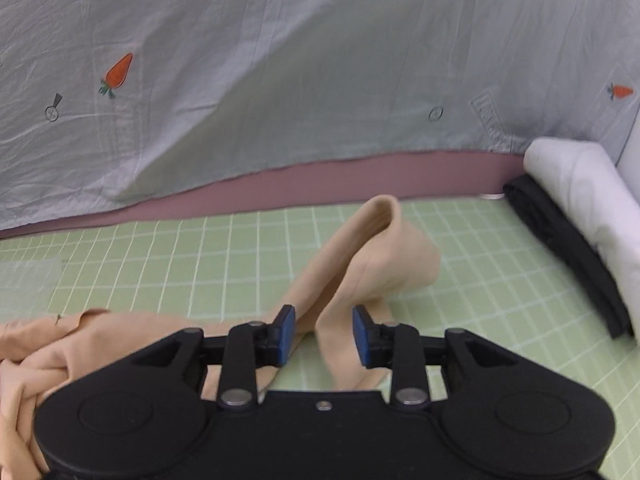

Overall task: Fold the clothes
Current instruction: 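Lift the beige shirt and drag it onto the open mat with both grippers, then grasp the red checked shirt with the right gripper while the left gripper holds the beige shirt, then carry the red checked shirt to the clothes heap and release it with the right gripper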

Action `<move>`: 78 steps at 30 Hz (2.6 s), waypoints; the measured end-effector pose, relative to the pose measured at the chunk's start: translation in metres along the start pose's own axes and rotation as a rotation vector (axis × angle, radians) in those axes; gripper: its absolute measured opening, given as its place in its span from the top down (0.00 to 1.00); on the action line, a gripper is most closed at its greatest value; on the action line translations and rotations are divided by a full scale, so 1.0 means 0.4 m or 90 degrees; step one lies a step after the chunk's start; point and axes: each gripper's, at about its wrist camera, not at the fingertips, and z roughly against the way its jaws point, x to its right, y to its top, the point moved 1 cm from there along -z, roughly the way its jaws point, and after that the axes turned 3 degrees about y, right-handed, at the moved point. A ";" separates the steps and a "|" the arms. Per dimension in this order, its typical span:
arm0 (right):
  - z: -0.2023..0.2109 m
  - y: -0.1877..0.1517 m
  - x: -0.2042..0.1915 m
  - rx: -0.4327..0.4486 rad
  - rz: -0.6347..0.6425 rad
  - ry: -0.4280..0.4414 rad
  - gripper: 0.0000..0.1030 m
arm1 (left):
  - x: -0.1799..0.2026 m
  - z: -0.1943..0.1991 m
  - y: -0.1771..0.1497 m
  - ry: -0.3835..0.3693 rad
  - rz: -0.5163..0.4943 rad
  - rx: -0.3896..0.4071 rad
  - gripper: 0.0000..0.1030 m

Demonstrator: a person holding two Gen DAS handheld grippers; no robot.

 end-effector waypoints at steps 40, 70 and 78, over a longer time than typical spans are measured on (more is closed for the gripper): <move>0.084 -0.277 -0.148 -0.158 -0.010 0.279 0.66 | 0.038 0.047 -0.287 0.133 -0.038 0.004 0.99; 0.083 -0.312 -0.066 -0.125 0.046 0.105 0.98 | 0.225 -0.022 -0.462 0.031 -0.196 -0.131 0.95; 0.105 -0.302 0.095 -0.084 0.057 -0.067 0.98 | 0.226 -0.024 -0.457 0.036 -0.196 -0.133 0.95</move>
